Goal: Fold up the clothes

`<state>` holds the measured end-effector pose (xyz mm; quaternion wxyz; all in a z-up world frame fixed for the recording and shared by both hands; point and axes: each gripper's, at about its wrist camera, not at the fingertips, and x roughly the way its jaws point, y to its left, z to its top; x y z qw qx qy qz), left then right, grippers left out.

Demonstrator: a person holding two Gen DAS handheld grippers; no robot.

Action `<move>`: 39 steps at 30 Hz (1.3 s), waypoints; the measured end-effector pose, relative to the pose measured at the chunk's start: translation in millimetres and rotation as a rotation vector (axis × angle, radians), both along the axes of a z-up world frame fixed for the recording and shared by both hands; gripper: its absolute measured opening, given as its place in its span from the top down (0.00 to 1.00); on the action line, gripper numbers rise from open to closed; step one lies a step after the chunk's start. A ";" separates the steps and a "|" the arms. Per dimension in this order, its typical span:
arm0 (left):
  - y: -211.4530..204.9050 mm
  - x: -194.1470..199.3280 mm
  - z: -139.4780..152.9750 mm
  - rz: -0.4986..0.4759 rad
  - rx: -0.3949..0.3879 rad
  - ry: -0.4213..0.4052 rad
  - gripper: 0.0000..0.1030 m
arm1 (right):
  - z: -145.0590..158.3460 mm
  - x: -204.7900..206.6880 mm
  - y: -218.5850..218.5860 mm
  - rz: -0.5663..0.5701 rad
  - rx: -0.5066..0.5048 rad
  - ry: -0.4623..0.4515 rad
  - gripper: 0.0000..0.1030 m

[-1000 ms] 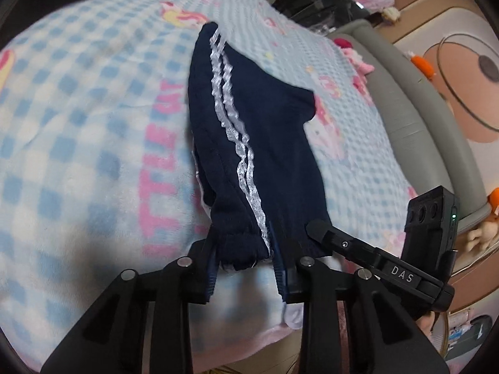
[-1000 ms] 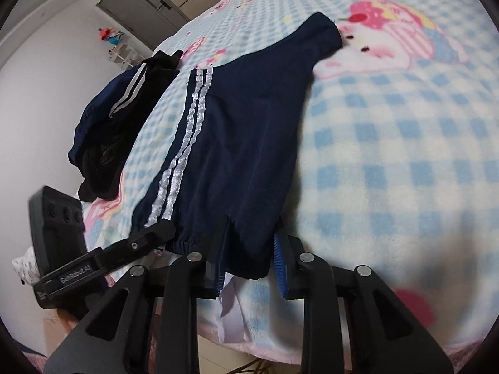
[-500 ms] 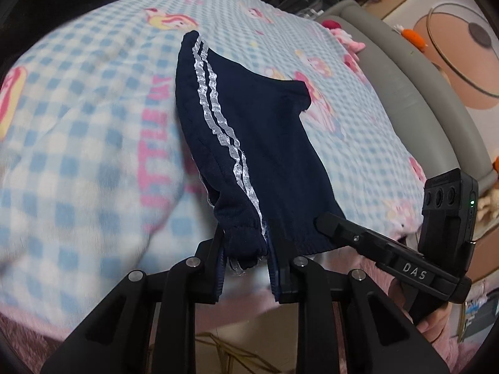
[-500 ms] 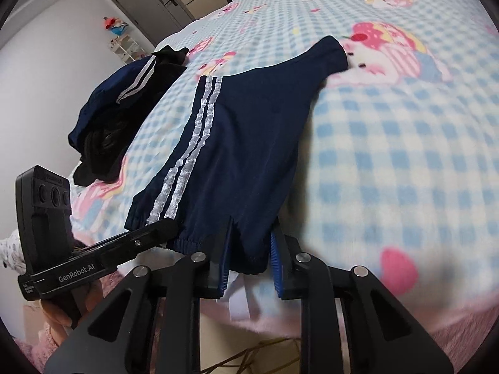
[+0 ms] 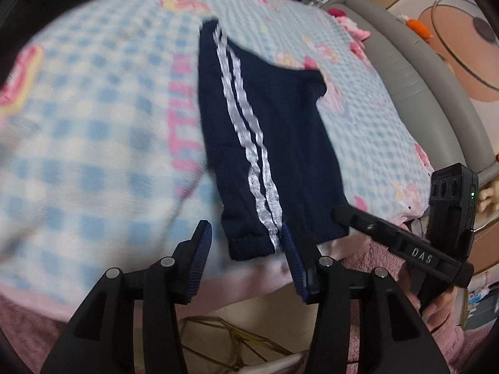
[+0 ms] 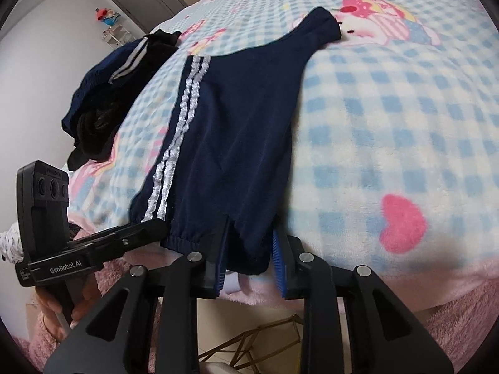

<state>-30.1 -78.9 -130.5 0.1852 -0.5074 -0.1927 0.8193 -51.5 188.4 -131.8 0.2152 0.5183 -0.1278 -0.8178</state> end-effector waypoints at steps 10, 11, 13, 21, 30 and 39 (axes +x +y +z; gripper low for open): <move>19.8 -27.8 42.3 -0.041 -0.183 0.243 0.55 | 40.4 -15.4 -5.9 -0.036 0.180 0.229 0.65; 28.7 -35.4 40.7 -0.064 -0.210 0.247 0.55 | 36.2 -21.9 -11.5 -0.019 0.203 0.229 0.65; 45.4 -46.3 29.9 -0.108 -0.248 0.231 0.55 | 27.9 -27.8 -19.4 0.013 0.237 0.233 0.65; 48.9 -45.9 -12.0 -0.127 -0.300 0.144 0.55 | -9.9 -22.1 -21.4 0.053 0.295 0.199 0.65; 23.1 -36.8 -7.5 -0.062 -0.195 0.156 0.55 | -5.0 -17.9 7.3 -0.043 0.201 0.197 0.65; 42.5 -71.9 28.6 -0.107 -0.249 0.255 0.54 | 15.8 -36.1 6.0 -0.042 0.222 0.262 0.65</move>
